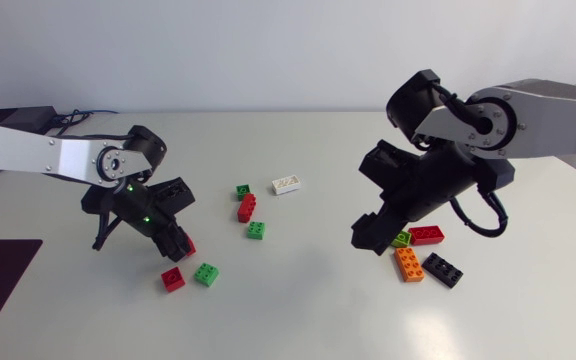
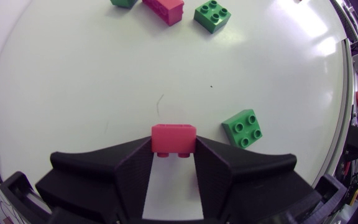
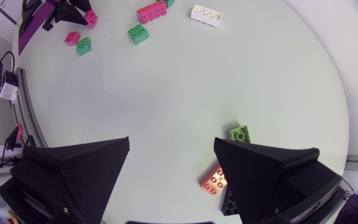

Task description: Sort duplo bricks by size, large to the right and small to the left

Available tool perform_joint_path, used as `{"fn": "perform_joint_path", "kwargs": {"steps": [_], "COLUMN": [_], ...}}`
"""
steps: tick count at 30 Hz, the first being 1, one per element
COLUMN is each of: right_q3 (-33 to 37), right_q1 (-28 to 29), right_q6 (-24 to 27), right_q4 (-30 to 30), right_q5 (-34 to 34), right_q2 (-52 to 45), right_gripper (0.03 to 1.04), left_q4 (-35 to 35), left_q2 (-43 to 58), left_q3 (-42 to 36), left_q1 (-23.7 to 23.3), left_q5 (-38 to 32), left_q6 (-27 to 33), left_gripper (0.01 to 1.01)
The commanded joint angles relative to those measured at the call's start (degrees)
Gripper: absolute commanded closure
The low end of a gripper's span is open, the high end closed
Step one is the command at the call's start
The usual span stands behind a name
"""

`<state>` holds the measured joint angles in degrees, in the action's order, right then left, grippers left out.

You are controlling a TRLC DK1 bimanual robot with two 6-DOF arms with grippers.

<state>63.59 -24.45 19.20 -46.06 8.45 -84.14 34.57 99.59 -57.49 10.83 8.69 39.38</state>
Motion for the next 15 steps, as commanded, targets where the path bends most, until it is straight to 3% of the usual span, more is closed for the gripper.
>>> {"fn": "perform_joint_path", "kwargs": {"steps": [1,6,7,10,11,15], "right_q3": [-1.54,-2.42,-2.51,-3.04,-3.12,-3.48], "right_q1": [-0.95,-1.13,-1.13,-1.13,-1.13,-1.04], "right_q6": [-1.89,-2.15,-2.15,-2.15,-2.06,-1.89], "right_q4": [0.27,0.54,0.54,0.54,0.54,0.54], "right_q5": [0.08,0.08,0.08,-0.01,-0.01,-0.01], "right_q2": [0.73,1.17,1.35,2.05,2.31,3.10], "right_gripper": [0.09,0.09,0.09,0.08,0.08,0.08], "left_q4": [-0.90,-3.72,-3.81,-4.95,-4.95,-3.37], "left_q2": [-1.24,-0.63,0.16,1.40,1.31,-2.65], "left_q3": [2.30,5.64,5.64,5.55,5.38,2.21], "left_q1": [-0.55,-0.02,-0.02,-0.02,0.07,1.39], "left_q5": [0.10,0.10,0.10,-0.07,-0.25,-0.25], "left_q6": [0.79,0.70,0.61,0.18,0.09,-0.97], "left_gripper": [0.743,0.728,0.662,0.131,0.038,0.039]}}
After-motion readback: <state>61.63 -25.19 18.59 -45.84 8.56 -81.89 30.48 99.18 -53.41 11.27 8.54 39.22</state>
